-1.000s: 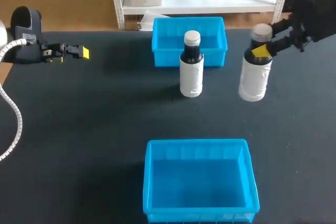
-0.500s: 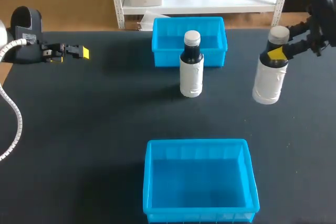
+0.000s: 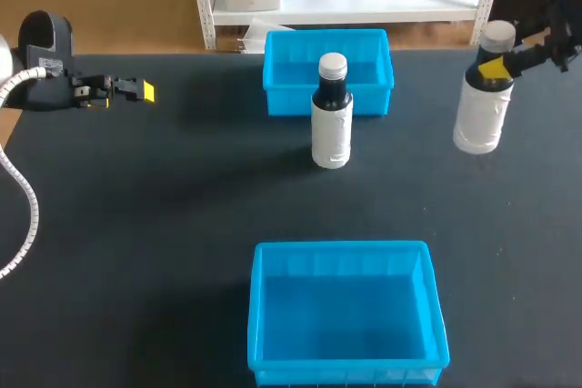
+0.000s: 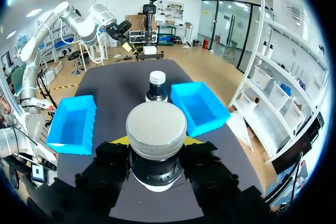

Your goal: Pick up the bottle, and place it in the far bin if it is heavy, or in the near bin if it is light.

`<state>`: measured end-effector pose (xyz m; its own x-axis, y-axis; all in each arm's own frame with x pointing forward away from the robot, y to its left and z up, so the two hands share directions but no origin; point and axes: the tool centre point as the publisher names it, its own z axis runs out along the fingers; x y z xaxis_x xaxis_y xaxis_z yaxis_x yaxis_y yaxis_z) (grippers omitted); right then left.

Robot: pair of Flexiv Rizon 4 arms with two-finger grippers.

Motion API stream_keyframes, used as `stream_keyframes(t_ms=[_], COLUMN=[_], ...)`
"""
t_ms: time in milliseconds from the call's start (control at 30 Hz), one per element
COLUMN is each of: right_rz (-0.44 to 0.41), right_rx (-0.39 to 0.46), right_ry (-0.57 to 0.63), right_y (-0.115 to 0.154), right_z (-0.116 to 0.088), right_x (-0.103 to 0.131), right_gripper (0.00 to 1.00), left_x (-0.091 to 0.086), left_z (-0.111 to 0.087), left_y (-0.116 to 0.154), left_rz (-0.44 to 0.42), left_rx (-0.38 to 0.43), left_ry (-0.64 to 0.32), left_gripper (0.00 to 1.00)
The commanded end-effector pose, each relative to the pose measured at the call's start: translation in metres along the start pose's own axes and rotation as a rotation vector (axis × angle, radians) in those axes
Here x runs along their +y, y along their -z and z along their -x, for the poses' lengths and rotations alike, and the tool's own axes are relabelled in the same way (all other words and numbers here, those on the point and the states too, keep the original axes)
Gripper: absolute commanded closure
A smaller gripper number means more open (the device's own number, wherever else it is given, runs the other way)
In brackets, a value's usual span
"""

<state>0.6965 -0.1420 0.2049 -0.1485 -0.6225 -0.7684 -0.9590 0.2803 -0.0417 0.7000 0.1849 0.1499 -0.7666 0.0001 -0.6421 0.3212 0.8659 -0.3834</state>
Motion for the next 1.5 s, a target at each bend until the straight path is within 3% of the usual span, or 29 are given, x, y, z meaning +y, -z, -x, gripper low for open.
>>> stream_keyframes(t_ms=[33,333,633,1200,1500], right_rz=[0.061,0.085,0.111,0.158,0.202], right_rx=[0.002,-0.027,-0.062,-0.086,-0.093], right_ry=[0.016,0.077,0.132,0.165,0.179], right_y=[-0.013,-0.026,-0.051,-0.117,-0.152], right_z=[0.011,0.041,0.075,0.127,0.143], right_x=[-0.044,-0.095,-0.127,-0.153,-0.149], right_gripper=[1.0,1.0,1.0,1.0,1.0], left_x=[0.0,0.0,0.0,0.0,0.0], left_z=[0.0,0.0,0.0,0.0,0.0], left_y=[0.0,0.0,0.0,0.0,0.0], left_rz=[0.0,0.0,0.0,0.0,0.0], left_rx=[0.0,0.0,0.0,0.0,0.0], left_ry=[0.0,0.0,0.0,0.0,0.0], left_gripper=[0.0,0.0,0.0,0.0,0.0])
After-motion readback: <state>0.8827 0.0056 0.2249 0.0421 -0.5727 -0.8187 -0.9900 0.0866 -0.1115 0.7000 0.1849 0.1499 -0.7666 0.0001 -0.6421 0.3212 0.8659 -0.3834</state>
